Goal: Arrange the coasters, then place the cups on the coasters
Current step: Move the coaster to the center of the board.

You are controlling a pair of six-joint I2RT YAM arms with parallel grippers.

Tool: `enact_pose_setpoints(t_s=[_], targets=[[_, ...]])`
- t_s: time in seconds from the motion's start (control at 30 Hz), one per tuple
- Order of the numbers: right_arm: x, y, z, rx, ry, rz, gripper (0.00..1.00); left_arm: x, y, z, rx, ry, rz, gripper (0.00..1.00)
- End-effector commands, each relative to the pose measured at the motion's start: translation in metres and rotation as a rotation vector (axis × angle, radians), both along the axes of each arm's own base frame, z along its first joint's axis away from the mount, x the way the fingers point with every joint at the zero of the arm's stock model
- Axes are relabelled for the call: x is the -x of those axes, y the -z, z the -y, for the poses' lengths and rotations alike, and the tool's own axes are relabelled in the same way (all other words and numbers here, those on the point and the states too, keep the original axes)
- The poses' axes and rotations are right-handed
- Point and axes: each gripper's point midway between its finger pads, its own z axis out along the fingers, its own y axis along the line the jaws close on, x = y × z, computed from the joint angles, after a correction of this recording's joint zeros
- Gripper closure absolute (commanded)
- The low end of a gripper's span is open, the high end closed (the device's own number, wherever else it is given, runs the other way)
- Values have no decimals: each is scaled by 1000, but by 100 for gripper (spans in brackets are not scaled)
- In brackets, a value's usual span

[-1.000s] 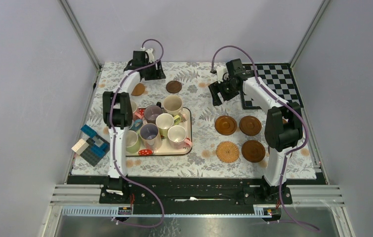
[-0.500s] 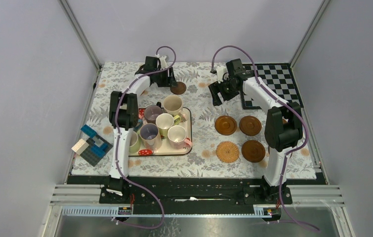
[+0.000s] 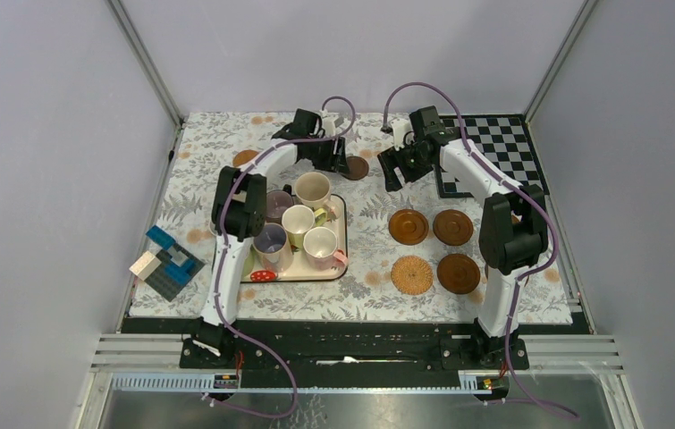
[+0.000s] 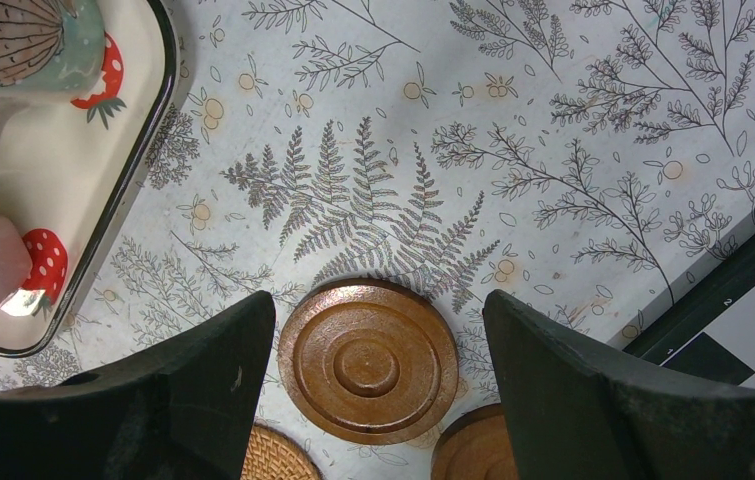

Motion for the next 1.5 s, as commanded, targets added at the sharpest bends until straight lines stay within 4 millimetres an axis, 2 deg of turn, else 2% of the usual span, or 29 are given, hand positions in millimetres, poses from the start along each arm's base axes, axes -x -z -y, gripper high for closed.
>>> enact_pose_setpoints(t_s=[0.0, 0.07, 0.13, 0.17, 0.27, 0.33, 0.5, 0.63, 0.8, 0.9, 1.03, 1.17, 1.3, 1.37, 1.47], targets=[[-6, -25, -1, -37, 9, 55, 17, -12, -63, -19, 26, -25, 94, 43], [-7, -26, -3, -43, 5, 57, 17, -30, -90, -41, 68, -127, 140, 37], [-9, -26, -4, -49, 5, 59, 17, -48, -108, -78, 76, -257, 173, 35], [-9, -26, -5, -51, 4, 60, 17, -58, -117, -105, 70, -333, 189, 34], [-13, -25, -8, -66, 15, 65, 18, -72, -122, -167, 31, -511, 200, 32], [-18, -24, -10, -79, 31, 67, 20, -73, -118, -199, 3, -592, 201, 30], [-39, -23, -17, -77, 90, 95, 23, -72, -97, -258, -75, -746, 171, 28], [-56, -19, -28, -48, 108, 134, 22, -70, -84, -287, -138, -819, 164, 24], [-67, -10, -46, -32, 106, 145, 21, -67, -69, -320, -233, -898, 149, 24], [-69, -8, -49, -32, 110, 150, 21, -62, -56, -333, -295, -929, 130, 24], [-70, -7, -48, -26, 116, 152, 21, -54, -35, -335, -316, -928, 75, 24], [-70, -10, -44, -9, 117, 165, 20, -51, -16, -321, -281, -867, 21, 26], [-66, -13, -39, 5, 113, 172, 20, -46, 1, -316, -272, -857, -24, 28], [-65, -14, -35, 9, 117, 172, 20, -45, 6, -312, -252, -847, -41, 31], [-65, -15, -29, 13, 126, 170, 20, -44, 8, -293, -236, -783, -45, 38]])
